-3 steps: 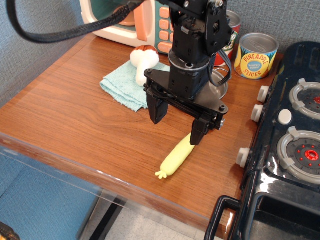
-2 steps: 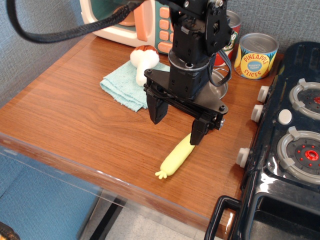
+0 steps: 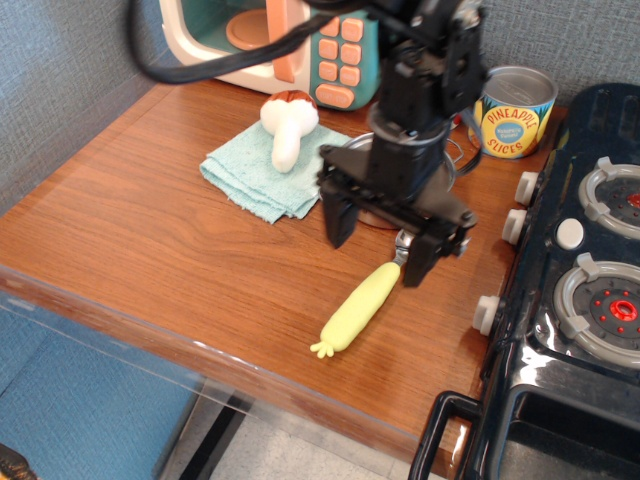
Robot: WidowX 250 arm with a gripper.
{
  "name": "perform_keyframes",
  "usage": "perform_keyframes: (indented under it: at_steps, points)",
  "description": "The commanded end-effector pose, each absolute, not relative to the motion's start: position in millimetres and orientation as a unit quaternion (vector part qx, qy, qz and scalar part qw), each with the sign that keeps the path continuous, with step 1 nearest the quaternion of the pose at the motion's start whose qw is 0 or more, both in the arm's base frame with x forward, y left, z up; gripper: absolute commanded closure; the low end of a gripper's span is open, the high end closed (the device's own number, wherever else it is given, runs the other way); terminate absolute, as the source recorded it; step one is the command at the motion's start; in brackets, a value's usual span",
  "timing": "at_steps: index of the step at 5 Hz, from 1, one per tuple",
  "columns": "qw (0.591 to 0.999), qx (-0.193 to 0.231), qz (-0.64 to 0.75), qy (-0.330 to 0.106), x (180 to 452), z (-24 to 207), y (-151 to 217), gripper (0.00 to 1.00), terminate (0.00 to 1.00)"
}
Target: Move pot to bottom left corner of table.
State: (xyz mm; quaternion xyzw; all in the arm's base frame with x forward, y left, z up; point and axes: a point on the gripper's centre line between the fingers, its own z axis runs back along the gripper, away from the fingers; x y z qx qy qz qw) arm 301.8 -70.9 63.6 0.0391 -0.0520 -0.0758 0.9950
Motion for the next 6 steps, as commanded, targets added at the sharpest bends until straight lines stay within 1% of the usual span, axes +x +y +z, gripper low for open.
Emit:
perform_keyframes:
  at_steps: [1,2,3,4,5,6]
  points:
    - [0.994,0.023,-0.049,-0.094,374,78,-70,0.00,0.00]
    - [0.993,0.009,-0.056,-0.099,399,71,-72,0.00,0.00]
    - [0.994,0.004,-0.058,-0.090,411,57,-73,0.00,0.00]
    - [0.995,0.000,-0.065,-0.078,411,42,-78,0.00,0.00]
    - [0.995,0.000,-0.069,-0.075,409,37,-82,1.00,0.00]
    - [0.994,0.005,-0.073,-0.077,410,36,-82,1.00,0.00]
